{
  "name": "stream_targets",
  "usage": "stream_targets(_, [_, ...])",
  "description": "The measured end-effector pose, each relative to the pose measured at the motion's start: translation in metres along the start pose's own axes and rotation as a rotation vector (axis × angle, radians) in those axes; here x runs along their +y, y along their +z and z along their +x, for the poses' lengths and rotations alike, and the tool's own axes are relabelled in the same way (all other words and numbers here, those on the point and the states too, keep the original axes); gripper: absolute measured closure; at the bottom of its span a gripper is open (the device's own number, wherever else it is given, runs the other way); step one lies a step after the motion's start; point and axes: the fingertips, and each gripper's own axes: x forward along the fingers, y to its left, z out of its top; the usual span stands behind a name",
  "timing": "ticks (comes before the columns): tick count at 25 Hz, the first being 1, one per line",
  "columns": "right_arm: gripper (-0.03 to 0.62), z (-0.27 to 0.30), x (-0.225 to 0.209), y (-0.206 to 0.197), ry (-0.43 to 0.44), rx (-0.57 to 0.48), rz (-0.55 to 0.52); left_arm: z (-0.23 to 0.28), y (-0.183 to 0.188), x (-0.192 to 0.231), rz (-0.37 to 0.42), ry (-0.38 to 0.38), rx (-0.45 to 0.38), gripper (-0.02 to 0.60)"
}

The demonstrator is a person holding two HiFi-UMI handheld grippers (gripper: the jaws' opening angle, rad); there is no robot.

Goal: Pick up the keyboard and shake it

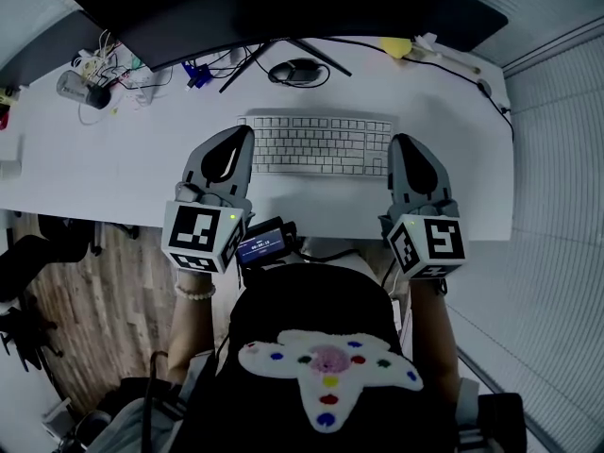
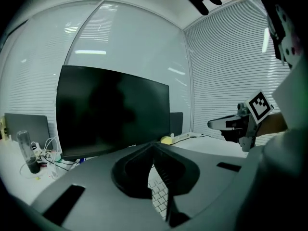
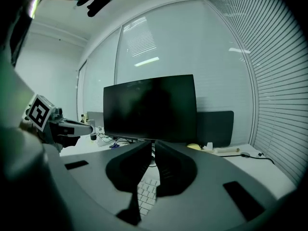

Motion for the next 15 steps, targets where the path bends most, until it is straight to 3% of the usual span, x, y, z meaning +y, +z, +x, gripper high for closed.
stream_targets(7, [0.549, -0.011, 0.012, 0.017, 0.03, -0.02, -0.017, -0.012, 0.022, -0.009, -0.023, -0.007, -0.056, 0.565])
stream_targets(15, [0.549, -0.013, 0.015, 0.015, 0.046, -0.023, -0.07, -0.014, 0.024, -0.014, -0.027, -0.022, -0.06, 0.565])
